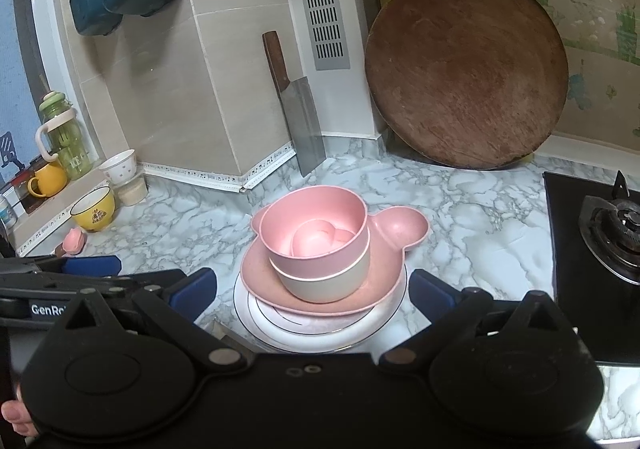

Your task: Organize plates and bowls

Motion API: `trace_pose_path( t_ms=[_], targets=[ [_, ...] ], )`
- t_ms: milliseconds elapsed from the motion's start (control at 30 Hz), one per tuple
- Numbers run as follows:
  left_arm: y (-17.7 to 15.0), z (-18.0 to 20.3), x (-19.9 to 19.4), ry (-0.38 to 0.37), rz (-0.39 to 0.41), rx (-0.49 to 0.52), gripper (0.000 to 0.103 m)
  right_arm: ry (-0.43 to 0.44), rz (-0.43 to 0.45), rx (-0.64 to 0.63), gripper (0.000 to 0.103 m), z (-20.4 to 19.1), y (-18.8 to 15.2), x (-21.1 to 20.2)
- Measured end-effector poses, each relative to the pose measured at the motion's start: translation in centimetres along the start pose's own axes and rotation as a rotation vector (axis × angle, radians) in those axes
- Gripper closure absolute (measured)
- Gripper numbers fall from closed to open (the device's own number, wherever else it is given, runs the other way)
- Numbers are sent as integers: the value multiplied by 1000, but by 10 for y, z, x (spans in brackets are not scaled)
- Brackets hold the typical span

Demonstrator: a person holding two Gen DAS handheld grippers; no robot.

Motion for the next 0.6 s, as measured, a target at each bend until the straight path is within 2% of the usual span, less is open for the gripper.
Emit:
trace_pose_path(
  t_ms=[600],
  targets=[
    [-3, 18, 6, -66, -11, 16, 0, -41, 1, 37, 0, 14, -5, -9]
  ],
)
Point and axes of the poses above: each gripper's, at about its wrist camera, not at the fingertips, and x roughly the way its jaws point, z to its right, y to its top, the point moved 3 cm from there along x, roughly the way its jaws point, and after that the axes turned 4 degrees about z, right-handed, at the moved point
